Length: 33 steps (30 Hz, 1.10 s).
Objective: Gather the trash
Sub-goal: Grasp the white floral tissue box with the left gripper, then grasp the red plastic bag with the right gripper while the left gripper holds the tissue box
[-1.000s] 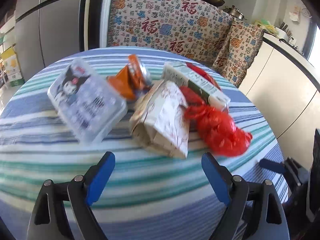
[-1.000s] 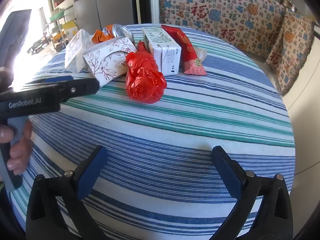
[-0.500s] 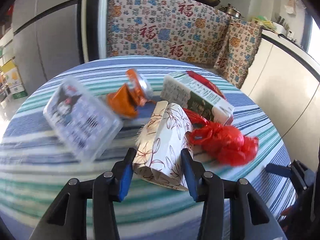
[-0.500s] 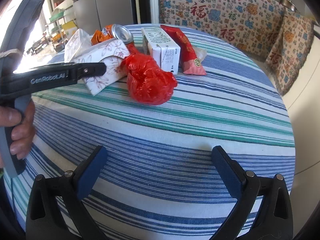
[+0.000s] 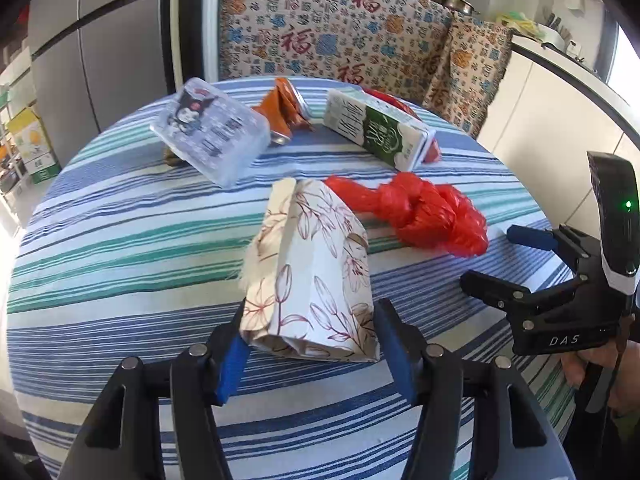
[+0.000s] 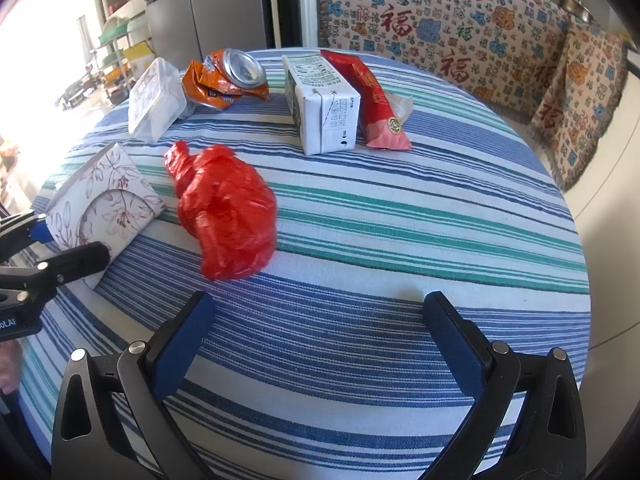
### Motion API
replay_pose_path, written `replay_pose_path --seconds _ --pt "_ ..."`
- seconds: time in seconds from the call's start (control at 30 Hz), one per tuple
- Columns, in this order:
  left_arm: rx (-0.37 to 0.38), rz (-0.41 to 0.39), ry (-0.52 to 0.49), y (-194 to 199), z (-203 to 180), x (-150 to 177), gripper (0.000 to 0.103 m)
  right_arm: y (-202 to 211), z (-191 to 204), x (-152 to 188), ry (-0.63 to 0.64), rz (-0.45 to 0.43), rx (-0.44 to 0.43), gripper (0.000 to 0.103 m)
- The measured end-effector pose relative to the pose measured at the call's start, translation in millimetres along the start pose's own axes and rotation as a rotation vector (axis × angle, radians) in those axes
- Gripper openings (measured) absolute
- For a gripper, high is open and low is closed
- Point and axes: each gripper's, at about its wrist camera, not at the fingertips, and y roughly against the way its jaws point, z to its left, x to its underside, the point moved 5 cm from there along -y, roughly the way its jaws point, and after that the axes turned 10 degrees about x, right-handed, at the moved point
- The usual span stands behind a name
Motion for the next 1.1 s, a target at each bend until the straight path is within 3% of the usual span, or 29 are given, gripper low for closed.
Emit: replay_pose_path --seconds 0.2,0.43,0.53,0.67,0.87,1.1 --pt "-0.044 0.016 -0.063 -12.8 -2.8 -7.6 0.064 0.0 -0.2 0.0 0.000 0.000 0.000 0.103" --pt "-0.111 -0.009 0.019 -14.6 15.0 -14.9 0.064 -0.2 -0.1 -0.1 0.001 0.000 0.000 0.102" --pt "-0.096 -0.017 0.036 -10.9 21.6 -14.7 0.064 -0.3 0.0 -0.1 0.001 -0.001 0.000 0.103" --pt "-0.120 0.013 -0.037 -12.9 15.8 -11.5 0.065 -0.3 0.1 -0.2 0.000 -0.001 -0.002 0.103" --pt "-0.113 0.016 -0.045 -12.0 15.1 -10.5 0.065 0.0 -0.1 -0.5 0.002 -0.001 -0.002 0.103" --pt "-0.103 0.025 -0.070 -10.8 16.6 -10.2 0.067 3.4 6.0 -7.0 0.040 -0.027 -0.109 0.101"
